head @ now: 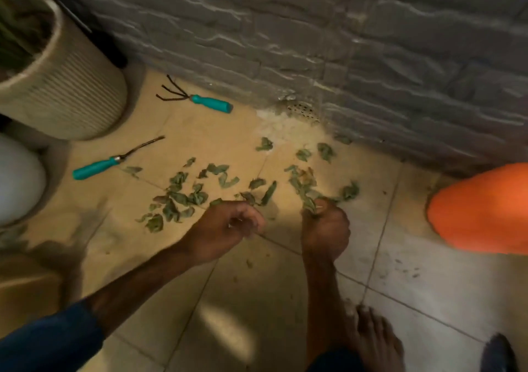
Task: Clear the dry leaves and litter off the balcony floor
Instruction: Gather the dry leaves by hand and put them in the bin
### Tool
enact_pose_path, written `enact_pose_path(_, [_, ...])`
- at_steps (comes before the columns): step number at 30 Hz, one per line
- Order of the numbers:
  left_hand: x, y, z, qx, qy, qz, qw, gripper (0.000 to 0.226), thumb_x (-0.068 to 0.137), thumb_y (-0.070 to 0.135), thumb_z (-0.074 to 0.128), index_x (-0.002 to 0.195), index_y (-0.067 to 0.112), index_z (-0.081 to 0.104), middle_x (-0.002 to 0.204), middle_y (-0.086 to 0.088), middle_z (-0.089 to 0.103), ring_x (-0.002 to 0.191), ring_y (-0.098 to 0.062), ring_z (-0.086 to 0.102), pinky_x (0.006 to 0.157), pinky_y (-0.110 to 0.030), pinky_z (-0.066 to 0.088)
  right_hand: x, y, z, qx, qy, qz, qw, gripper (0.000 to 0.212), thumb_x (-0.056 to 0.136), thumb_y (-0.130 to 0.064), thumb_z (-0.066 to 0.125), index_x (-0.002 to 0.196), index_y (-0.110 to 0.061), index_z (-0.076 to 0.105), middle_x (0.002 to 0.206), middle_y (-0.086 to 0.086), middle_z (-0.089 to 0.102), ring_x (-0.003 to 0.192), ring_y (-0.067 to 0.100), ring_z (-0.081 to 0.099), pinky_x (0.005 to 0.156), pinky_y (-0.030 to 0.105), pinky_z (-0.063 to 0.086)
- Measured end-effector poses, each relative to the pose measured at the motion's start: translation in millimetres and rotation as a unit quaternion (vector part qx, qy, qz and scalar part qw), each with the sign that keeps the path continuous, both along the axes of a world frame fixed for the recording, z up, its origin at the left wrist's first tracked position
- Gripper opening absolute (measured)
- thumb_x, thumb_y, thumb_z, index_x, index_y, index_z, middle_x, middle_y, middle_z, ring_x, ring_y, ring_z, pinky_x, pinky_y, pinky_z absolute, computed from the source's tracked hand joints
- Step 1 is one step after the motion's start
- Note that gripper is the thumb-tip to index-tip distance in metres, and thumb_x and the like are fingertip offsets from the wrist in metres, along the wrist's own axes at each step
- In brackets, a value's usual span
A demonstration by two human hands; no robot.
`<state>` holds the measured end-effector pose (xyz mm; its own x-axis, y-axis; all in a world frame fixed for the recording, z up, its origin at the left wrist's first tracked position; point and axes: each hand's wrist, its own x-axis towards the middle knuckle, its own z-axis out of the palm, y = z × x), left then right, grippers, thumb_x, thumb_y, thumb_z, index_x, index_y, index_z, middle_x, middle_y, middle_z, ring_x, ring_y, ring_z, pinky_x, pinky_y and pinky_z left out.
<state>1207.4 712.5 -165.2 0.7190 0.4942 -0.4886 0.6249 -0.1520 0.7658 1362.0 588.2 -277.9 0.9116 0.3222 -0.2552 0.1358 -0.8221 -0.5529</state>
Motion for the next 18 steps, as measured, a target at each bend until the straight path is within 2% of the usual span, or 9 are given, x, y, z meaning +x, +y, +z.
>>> enact_pose_path(1, [1.7, 6.2, -2.8, 0.003, 0.004, -0.013, 1.000, 0.018, 0.100, 0.000, 0.059, 0.097, 0.007, 0.075, 0.092, 0.006, 0.075, 0.077, -0.001, 0.070, 0.066, -0.010, 0.049, 11.2, 20.6, -3.9, 0.002, -0.010, -0.016, 1.000, 0.025, 0.084, -0.033, 0.078, 0.105, -0.019, 0.074, 0.101, 0.006, 0.072, 0.094, 0.029, 0.069, 0.082, 0.037, 0.058])
enact_pose_path(3, [6.3, 16.8, -3.2, -0.008, 0.000, -0.022, 1.000, 0.019, 0.100, 0.000, 0.059, 0.095, 0.009, 0.075, 0.093, 0.003, 0.076, 0.079, 0.000, 0.070, 0.068, -0.017, 0.054, 7.5, 4.2, 0.7, -0.032, 0.002, -0.040, 0.999, 0.025, 0.086, -0.033, 0.079, 0.104, -0.016, 0.075, 0.099, 0.006, 0.073, 0.089, 0.025, 0.070, 0.077, 0.032, 0.056])
enact_pose_path(5, [8.3, 24.5, 1.2, -0.029, 0.009, -0.004, 1.000, 0.021, 0.100, 0.003, 0.061, 0.090, 0.015, 0.075, 0.098, -0.006, 0.078, 0.084, -0.013, 0.072, 0.079, -0.034, 0.060, 6.1, -9.3, 10.9, 0.016, 0.013, -0.050, 0.999, 0.020, 0.089, -0.031, 0.076, 0.101, -0.016, 0.076, 0.093, 0.004, 0.074, 0.078, 0.020, 0.070, 0.070, 0.026, 0.053])
enact_pose_path(7, [9.0, 27.5, 9.9, -0.037, 0.030, -0.001, 0.999, 0.018, 0.100, 0.008, 0.062, 0.091, 0.015, 0.076, 0.099, -0.009, 0.079, 0.086, -0.021, 0.072, 0.087, -0.042, 0.060, 4.5, -16.8, 37.3, 0.069, 0.026, -0.041, 0.996, 0.012, 0.087, -0.024, 0.078, 0.097, -0.017, 0.079, 0.088, 0.003, 0.075, 0.067, 0.015, 0.065, 0.066, 0.018, 0.049])
enact_pose_path(9, [16.2, 24.8, 15.5, -0.036, 0.048, -0.009, 0.998, 0.016, 0.101, 0.018, 0.062, 0.095, 0.013, 0.076, 0.100, -0.008, 0.079, 0.087, -0.021, 0.073, 0.088, -0.043, 0.059, 4.9, -27.7, 54.4, 0.152, 0.017, -0.013, 0.988, 0.009, 0.082, -0.013, 0.083, 0.090, -0.014, 0.081, 0.085, -0.001, 0.075, 0.061, 0.009, 0.067, 0.062, 0.011, 0.051])
enact_pose_path(12, [26.6, 18.5, 20.7, -0.086, 0.038, 0.043, 0.995, 0.026, 0.106, 0.026, 0.056, 0.099, 0.008, 0.072, 0.102, -0.010, 0.076, 0.083, -0.021, 0.068, 0.076, -0.033, 0.056, 4.8, -34.5, 67.4, 0.217, 0.034, 0.010, 0.975, 0.013, 0.075, -0.002, 0.087, 0.085, -0.005, 0.079, 0.083, 0.006, 0.075, 0.058, 0.000, 0.067, 0.058, 0.016, 0.056])
enact_pose_path(14, [34.2, 17.3, 15.0, -0.093, 0.020, 0.061, 0.994, 0.031, 0.106, 0.030, 0.054, 0.097, 0.006, 0.071, 0.101, -0.014, 0.075, 0.081, -0.022, 0.066, 0.072, -0.031, 0.053, 7.2, -31.4, 69.5, 0.241, 0.041, 0.037, 0.969, 0.016, 0.074, 0.002, 0.086, 0.084, -0.008, 0.079, 0.082, 0.008, 0.076, 0.059, 0.004, 0.068, 0.058, 0.019, 0.057])
enact_pose_path(16, [40.7, 20.5, 11.0, -0.027, 0.036, 0.022, 0.999, 0.035, 0.104, 0.037, 0.056, 0.102, 0.006, 0.072, 0.100, -0.012, 0.077, 0.084, -0.021, 0.072, 0.079, -0.032, 0.056, 8.4, -30.0, 74.6, 0.248, 0.031, 0.075, 0.965, 0.021, 0.077, 0.002, 0.084, 0.085, -0.016, 0.077, 0.081, 0.007, 0.076, 0.058, 0.006, 0.067, 0.055, 0.019, 0.056])
enact_pose_path(18, [45.1, 23.5, 13.8, 0.023, 0.051, -0.004, 0.998, 0.027, 0.101, 0.038, 0.060, 0.107, 0.014, 0.070, 0.096, -0.004, 0.076, 0.086, -0.019, 0.072, 0.080, -0.031, 0.057, 9.1, -28.5, 82.0, 0.258, 0.058, 0.079, 0.961, 0.022, 0.081, 0.001, 0.080, 0.088, -0.020, 0.075, 0.080, 0.006, 0.076, 0.058, 0.004, 0.067, 0.055, 0.018, 0.053])
